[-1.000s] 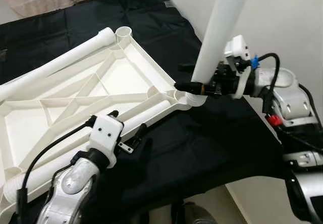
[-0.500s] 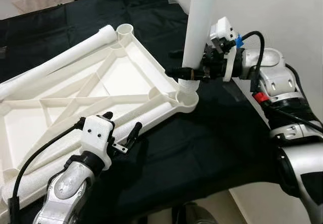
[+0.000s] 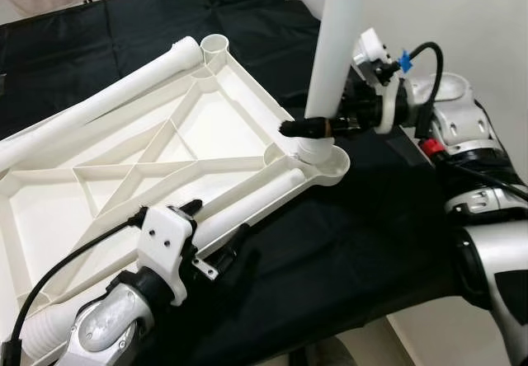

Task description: Building children table

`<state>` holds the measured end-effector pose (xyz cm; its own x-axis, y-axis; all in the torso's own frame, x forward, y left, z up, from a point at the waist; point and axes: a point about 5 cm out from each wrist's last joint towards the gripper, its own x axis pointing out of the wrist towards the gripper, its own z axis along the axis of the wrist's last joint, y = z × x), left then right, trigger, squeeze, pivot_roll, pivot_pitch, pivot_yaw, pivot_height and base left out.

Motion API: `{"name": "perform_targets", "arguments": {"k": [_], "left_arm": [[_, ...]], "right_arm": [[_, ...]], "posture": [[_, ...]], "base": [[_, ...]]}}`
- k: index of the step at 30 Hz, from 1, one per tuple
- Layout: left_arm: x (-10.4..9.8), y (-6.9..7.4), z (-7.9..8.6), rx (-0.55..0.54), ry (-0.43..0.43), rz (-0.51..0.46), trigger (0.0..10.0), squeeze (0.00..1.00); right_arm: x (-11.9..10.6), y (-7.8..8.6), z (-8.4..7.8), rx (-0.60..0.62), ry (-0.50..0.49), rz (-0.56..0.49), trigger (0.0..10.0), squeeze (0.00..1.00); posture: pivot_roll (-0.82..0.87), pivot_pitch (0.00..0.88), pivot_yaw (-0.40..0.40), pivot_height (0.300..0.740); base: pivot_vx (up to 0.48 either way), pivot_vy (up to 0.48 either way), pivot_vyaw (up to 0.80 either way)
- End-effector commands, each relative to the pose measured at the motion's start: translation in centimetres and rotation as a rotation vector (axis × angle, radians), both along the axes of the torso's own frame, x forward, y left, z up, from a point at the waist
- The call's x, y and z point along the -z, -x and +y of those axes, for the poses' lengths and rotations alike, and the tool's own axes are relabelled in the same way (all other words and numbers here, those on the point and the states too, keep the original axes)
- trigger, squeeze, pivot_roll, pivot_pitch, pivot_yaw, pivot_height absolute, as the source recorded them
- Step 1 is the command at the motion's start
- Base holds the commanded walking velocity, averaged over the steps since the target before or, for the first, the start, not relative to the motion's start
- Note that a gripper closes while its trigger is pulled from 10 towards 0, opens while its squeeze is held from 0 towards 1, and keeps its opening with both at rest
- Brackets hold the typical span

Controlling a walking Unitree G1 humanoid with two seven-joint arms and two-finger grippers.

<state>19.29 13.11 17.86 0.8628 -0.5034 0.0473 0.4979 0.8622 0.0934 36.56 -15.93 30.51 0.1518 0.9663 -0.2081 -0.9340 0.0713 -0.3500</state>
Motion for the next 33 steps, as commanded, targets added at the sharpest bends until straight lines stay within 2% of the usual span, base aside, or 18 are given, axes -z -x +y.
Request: {"name": "perform_targets", "arguments": {"k": [1,7,8,13,20,33], "left_arm": [[0.2,0.3,-0.1,0.023,-0.01,0.014,10.0,0.0],[0.1,0.0,-0.2,0.039,-0.01,0.006,10.0,0.0],[0.0,-0.1,-0.2,0.045,-0.001,-0.002,10.0,0.0],[-0.2,-0.2,0.1,0.034,0.014,-0.012,10.0,0.0],[-0.5,0.1,0.3,0.018,0.012,-0.023,10.0,0.0],[-0.7,0.3,0.5,0.02,-0.001,-0.028,10.0,0.0]], "right_arm": [[-0.7,0.2,0.1,-0.038,0.02,-0.013,10.0,0.0],[-0.9,0.1,-0.6,-0.047,0.025,0.008,10.0,0.0],[-1.2,0.4,-0.9,-0.074,-0.003,0.042,10.0,0.0],[-1.2,0.7,-0.5,-0.113,-0.034,0.059,10.0,0.0],[-1.1,0.9,-0.2,-0.155,-0.127,0.049,10.0,0.0],[-0.1,1.9,-1.3,-0.175,-0.114,0.063,10.0,0.0]], "posture": [[0.02,0.306,0.0,0.74],[0.03,0.312,0.0,0.74],[0.03,0.32,0.001,0.74],[0.04,0.326,0.001,0.74],[0.06,0.341,0.004,0.74],[0.08,0.358,0.021,0.74]], "base": [[0.0,0.0,0.0],[0.0,0.0,0.0],[0.0,0.0,0.0],[0.0,0.0,0.0],[0.0,0.0,0.0],[0.0,0.0,0.0]]}}
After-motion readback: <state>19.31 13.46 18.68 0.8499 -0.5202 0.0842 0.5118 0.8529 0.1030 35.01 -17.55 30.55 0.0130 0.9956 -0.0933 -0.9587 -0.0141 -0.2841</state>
